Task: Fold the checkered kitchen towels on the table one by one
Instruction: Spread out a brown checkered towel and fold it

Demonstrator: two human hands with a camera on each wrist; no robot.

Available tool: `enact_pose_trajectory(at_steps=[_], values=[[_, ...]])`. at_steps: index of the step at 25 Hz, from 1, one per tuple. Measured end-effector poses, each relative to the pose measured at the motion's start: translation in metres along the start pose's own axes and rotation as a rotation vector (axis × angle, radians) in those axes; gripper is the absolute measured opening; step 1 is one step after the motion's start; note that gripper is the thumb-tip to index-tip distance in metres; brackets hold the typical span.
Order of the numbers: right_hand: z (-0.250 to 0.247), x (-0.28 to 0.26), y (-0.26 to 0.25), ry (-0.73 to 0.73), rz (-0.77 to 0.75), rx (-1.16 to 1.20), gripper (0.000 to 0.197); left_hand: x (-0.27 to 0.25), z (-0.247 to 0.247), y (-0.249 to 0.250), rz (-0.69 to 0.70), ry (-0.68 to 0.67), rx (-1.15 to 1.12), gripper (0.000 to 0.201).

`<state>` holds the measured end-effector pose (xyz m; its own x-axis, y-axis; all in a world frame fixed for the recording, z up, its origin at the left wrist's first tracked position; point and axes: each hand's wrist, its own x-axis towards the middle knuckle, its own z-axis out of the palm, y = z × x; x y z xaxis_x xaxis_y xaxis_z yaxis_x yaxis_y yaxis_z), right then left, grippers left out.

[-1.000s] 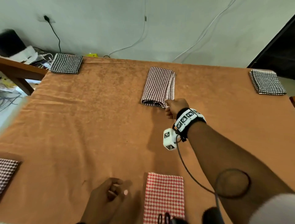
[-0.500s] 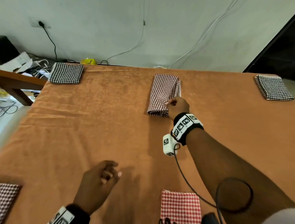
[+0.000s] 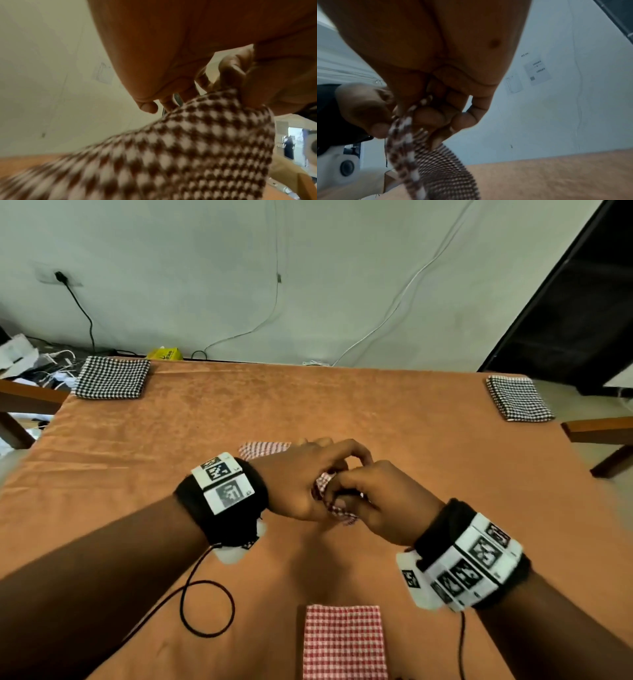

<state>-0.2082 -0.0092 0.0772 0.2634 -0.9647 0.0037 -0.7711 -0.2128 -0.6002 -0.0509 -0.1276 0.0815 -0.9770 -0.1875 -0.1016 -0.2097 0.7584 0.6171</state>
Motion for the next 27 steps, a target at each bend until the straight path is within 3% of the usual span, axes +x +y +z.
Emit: enact_pose_trajectory(at_steps=[4, 8, 11, 14, 20, 27], values=[[-0.022, -0.033, 0.001, -0.113, -0.012, -0.046, 0.018, 0.016, 0.006, 0.014, -0.074, -0.275, -0.469, 0.072], [-0.054, -0.047, 0.003, 0.002, -0.013, -0.148, 0.018, 0.021, 0.009, 0.016, -0.093, -0.363, -0.612, 0.058], [-0.079, -0.048, 0.000, 0.067, -0.049, -0.160, 0.016, 0.024, 0.003, 0.017, -0.002, -0.364, -0.644, 0.034], [-0.102, -0.048, 0.000, 0.175, -0.057, -0.220, 0.018, 0.020, -0.020, 0.014, 0.001, -0.292, -0.518, 0.021], [-0.155, -0.064, 0.016, 0.329, 0.008, -0.337, 0.015, -0.009, -0.077, -0.027, -0.204, -0.081, -0.110, 0.009], [-0.179, -0.065, 0.032, 0.450, 0.074, -0.411, 0.014, -0.014, -0.127, -0.054, -0.372, 0.160, 0.285, 0.004]])
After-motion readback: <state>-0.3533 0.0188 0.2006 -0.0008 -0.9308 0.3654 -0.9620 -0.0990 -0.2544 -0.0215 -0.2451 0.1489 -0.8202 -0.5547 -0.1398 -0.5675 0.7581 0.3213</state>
